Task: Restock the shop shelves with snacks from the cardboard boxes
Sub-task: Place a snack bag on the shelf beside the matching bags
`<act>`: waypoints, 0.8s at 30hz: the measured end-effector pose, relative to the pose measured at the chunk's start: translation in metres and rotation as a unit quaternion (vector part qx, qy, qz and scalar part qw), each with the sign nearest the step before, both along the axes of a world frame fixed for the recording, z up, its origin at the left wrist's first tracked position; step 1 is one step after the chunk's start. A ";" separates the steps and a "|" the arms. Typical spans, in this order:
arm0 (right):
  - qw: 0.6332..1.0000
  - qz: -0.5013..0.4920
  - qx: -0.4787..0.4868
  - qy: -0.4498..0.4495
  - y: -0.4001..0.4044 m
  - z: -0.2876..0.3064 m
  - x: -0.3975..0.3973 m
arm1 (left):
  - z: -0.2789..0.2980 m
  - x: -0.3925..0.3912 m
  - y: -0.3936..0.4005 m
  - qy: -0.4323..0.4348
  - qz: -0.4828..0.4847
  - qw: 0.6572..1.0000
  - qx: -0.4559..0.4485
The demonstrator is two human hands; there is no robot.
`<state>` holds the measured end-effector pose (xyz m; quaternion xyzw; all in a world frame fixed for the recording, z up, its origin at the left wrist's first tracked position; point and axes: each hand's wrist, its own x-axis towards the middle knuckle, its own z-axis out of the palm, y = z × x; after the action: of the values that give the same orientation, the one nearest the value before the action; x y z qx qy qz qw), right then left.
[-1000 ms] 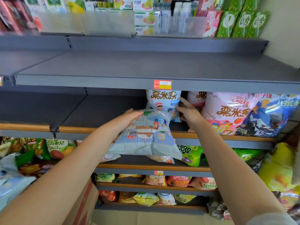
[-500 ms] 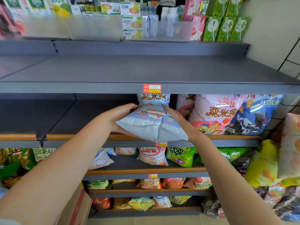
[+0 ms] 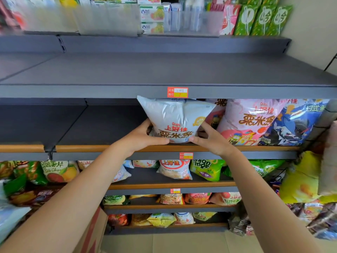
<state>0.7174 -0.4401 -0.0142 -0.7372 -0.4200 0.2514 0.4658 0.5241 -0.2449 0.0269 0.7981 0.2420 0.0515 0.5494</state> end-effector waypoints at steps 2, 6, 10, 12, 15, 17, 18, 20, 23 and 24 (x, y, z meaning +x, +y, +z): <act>1.000 0.012 0.003 0.005 0.000 0.002 -0.003 | -0.005 0.005 -0.002 -0.033 0.029 0.999 0.032; 0.999 0.013 0.015 0.026 0.003 0.004 -0.012 | -0.016 0.012 -0.003 -0.065 0.062 0.995 0.053; 0.998 -0.046 0.018 0.024 0.012 0.001 -0.020 | -0.023 0.020 -0.005 -0.074 0.075 0.994 0.024; 0.998 -0.067 0.007 0.018 0.017 0.004 -0.021 | -0.023 0.027 -0.005 -0.072 0.087 0.993 0.019; 0.995 -0.096 -0.007 0.006 0.027 0.009 -0.017 | -0.024 0.036 -0.002 -0.075 0.104 0.992 0.012; 0.994 -0.112 -0.017 0.000 0.034 0.010 -0.014 | -0.029 0.037 0.002 -0.083 0.114 0.990 0.006; 0.993 -0.117 -0.017 0.001 0.036 0.008 -0.013 | -0.031 0.036 0.003 -0.083 0.118 0.990 0.010; 0.993 -0.119 -0.017 -0.001 0.042 0.004 -0.010 | -0.036 0.039 0.006 -0.085 0.134 0.987 0.021; 0.991 -0.131 -0.031 -0.021 0.054 -0.007 -0.001 | -0.036 0.048 0.010 -0.087 0.157 0.983 0.047; 0.989 -0.140 -0.035 -0.029 0.059 -0.009 0.001 | -0.036 0.053 0.011 -0.087 0.158 0.982 0.053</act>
<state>0.7185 -0.3807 -0.0230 -0.8115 -0.3164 0.1770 0.4582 0.5769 -0.2335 -0.0092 0.7702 0.3131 0.2192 0.5105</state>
